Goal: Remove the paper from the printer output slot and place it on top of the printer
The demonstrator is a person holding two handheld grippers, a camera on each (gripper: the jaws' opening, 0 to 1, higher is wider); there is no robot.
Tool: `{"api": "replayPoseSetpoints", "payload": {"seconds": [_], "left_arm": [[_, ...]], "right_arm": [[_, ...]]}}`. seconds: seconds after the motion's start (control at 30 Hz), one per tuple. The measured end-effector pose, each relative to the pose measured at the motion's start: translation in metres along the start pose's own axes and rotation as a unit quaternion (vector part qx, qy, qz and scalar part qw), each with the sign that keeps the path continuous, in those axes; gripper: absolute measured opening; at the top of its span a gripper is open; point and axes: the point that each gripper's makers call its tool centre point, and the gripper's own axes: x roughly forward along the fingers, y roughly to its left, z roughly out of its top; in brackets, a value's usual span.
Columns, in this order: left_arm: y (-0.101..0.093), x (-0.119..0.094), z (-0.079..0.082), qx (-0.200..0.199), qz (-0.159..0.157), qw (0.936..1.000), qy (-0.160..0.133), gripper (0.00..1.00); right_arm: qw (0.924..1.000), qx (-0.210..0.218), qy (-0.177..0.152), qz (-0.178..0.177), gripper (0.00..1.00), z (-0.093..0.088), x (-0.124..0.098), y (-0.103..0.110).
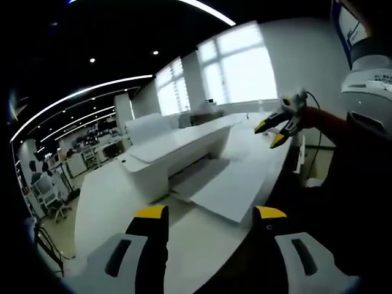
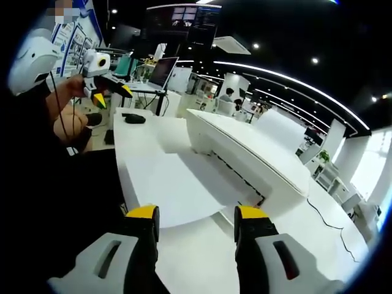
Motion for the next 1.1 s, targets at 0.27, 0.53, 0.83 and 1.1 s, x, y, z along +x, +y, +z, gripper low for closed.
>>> {"api": "replayPoseSetpoints", "payload": {"seconds": [0.27, 0.53, 0.83, 1.1], "left_arm": [[-0.003, 0.005, 0.004, 0.004, -0.005, 1.0000, 0.002, 0.59], [-0.004, 0.008, 0.007, 0.009, -0.009, 0.9999, -0.001, 0.60], [-0.006, 0.012, 0.006, 0.010, -0.011, 0.9999, 0.002, 0.61], [-0.006, 0.013, 0.004, 0.004, -0.011, 0.9999, 0.002, 0.61]], "right_arm": [[1.0000, 0.002, 0.001, -0.003, 0.45, -0.001, -0.001, -0.001], [1.0000, 0.004, 0.002, -0.005, 0.45, -0.001, -0.002, -0.002], [1.0000, 0.009, 0.003, -0.003, 0.45, -0.003, -0.001, -0.001], [0.9999, 0.010, 0.006, -0.004, 0.45, -0.004, -0.001, -0.001]]}}
